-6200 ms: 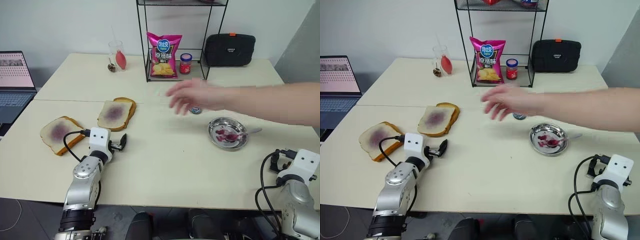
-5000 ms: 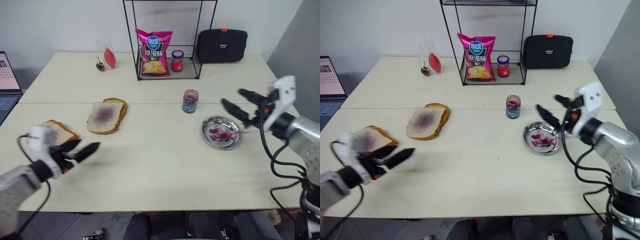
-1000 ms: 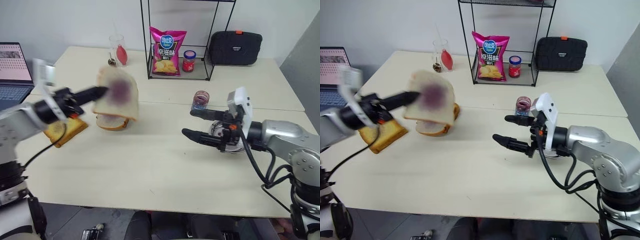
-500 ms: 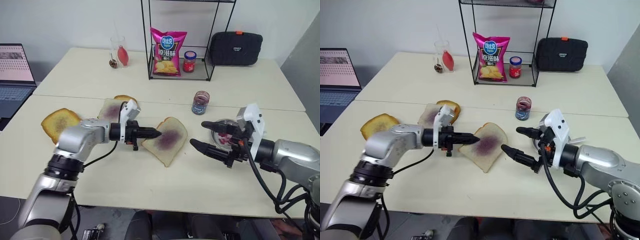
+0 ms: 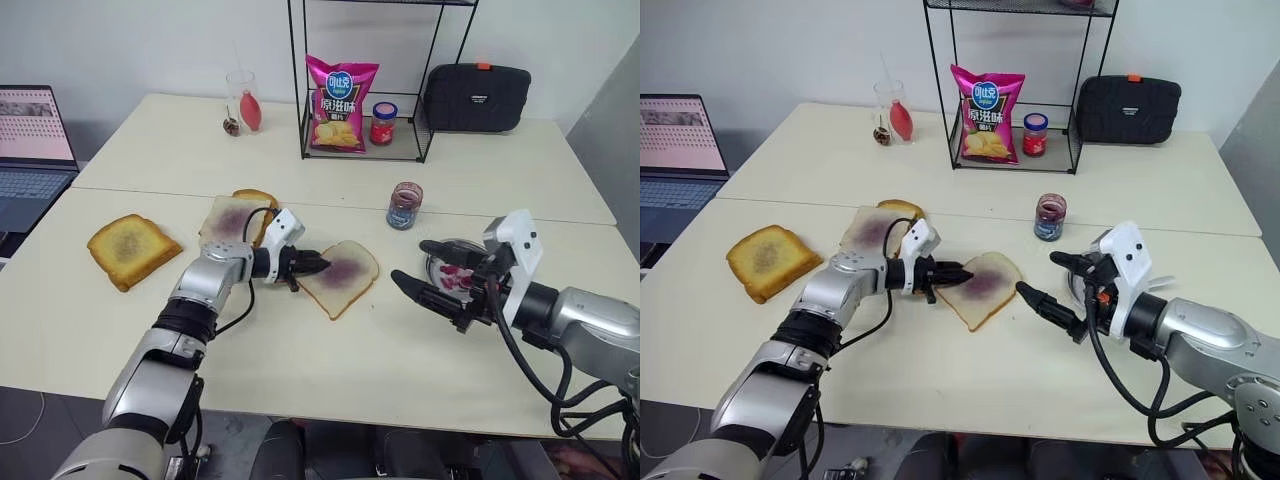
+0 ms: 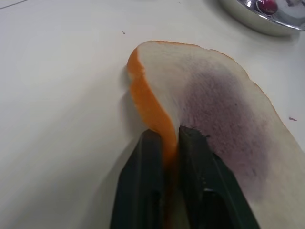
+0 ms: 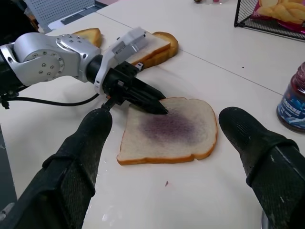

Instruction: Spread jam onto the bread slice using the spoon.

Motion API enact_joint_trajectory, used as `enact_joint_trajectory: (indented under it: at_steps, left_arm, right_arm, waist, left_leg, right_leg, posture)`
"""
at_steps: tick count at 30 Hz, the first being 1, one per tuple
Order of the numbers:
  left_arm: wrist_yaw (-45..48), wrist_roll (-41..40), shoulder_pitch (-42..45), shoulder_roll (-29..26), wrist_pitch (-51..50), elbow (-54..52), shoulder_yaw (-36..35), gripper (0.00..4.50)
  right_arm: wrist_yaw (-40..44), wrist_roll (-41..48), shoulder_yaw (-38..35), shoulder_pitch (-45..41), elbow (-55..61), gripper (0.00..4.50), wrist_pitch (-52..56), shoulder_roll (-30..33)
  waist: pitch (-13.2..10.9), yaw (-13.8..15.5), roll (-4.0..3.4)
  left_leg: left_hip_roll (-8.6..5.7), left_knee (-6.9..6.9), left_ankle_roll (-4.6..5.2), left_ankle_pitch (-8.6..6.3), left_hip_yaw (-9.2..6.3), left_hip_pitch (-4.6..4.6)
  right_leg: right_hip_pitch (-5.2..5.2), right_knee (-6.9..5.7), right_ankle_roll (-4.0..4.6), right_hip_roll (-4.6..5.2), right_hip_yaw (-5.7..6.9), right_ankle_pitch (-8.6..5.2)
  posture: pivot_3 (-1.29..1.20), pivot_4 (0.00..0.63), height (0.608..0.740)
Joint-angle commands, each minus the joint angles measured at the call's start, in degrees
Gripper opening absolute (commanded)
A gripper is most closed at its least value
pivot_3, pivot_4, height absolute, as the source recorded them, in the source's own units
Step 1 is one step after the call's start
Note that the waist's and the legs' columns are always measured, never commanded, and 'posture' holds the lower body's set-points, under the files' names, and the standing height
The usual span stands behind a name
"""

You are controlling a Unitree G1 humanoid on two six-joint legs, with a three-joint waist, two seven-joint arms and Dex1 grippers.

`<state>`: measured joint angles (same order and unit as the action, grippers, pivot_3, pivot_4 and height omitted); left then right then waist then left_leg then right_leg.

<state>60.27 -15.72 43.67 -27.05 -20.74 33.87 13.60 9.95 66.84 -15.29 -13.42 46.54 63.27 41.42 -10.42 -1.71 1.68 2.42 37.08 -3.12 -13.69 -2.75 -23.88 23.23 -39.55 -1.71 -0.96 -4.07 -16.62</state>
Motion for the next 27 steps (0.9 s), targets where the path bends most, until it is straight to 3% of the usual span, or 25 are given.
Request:
enact_joint_trajectory:
  at_steps: [1, 9, 14, 16, 20, 23, 27]
  left_arm:
    - [1.7, 1.2, 1.5, -1.3, 0.9, -0.5, -2.1, 1.67]
    - [3.2, 3.7, 1.4, -7.2, 2.8, -7.4, -3.6, 3.47]
    - [6.1, 0.2, -0.9, -7.5, 1.4, -21.5, -4.3, 4.40]
    - [6.5, -1.0, -1.6, -7.3, -0.5, -25.1, -4.5, 4.46]
    - [7.0, -6.2, -2.0, -4.2, -4.6, -36.3, -3.5, 4.46]
    - [5.3, -5.5, -2.3, -1.7, -5.1, -38.3, -1.9, 4.46]
    - [2.6, -1.8, -3.3, 1.1, -2.6, -38.3, 1.0, 4.46]
  right_arm:
    - [-1.2, 2.2, -2.8, 2.0, 2.3, 4.50, -2.3, 1.3]
    - [-5.2, 6.5, -10.8, 12.5, 3.5, 4.50, -4.8, 4.0]
    - [-9.3, 8.3, -19.8, 23.6, 2.8, 4.50, -7.3, 2.3]
    - [-9.6, 8.9, -21.3, 26.4, 2.6, 4.50, -8.4, 2.2]
    - [-18.9, 13.7, -25.5, 29.5, -5.9, 4.50, -14.5, -6.6]
    - [-25.2, 17.2, -23.5, 25.5, -11.8, 4.50, -18.0, -11.0]
    - [-26.8, 17.9, -20.7, 19.4, -20.9, 4.50, -19.4, -12.8]
  waist:
    - [0.0, 0.0, 0.00]
    - [0.0, 0.0, 0.00]
    - [0.0, 0.5, 0.02]
    - [0.0, 0.3, 0.01]
    - [0.0, 0.1, 0.04]
    - [0.1, -0.2, -0.09]
    - [0.1, -0.9, -0.20]
  left_leg:
    - [0.00, 0.00, 0.00, 0.00, 0.00, 0.00]
    - [0.03, -0.02, 0.00, 0.00, -0.02, 0.01]
    - [-0.01, 0.00, 0.00, 0.01, -0.01, -0.02]
    - [0.00, 0.01, 0.00, 0.01, 0.02, -0.01]
    - [0.04, 0.01, 0.02, 0.02, 0.00, 0.07]
    - [0.03, 0.06, 0.06, 0.05, 0.05, 0.10]
    - [-0.01, -0.01, 0.34, 0.22, 0.33, 0.34]
  right_leg:
    - [0.00, 0.00, 0.00, 0.00, 0.00, 0.00]
    - [0.00, 0.00, 0.00, -0.01, 0.01, 0.00]
    - [-0.06, 0.03, -0.01, 0.04, 0.00, -0.01]
    - [-0.07, 0.05, -0.01, 0.05, -0.02, 0.00]
    - [-0.08, -0.05, -0.01, -0.01, -0.02, -0.01]
    - [-0.09, -0.09, -0.02, -0.03, -0.08, -0.01]
    - [-0.09, -0.23, -0.23, -0.04, -0.39, -0.13]
  posture:
    - [0.00, 0.150, 0.740]
    - [0.00, 0.150, 0.740]
    - [0.00, 0.150, 0.740]
    - [0.00, 0.150, 0.740]
    - [0.00, 0.150, 0.740]
    - [0.00, 0.150, 0.740]
    - [0.00, 0.150, 0.740]
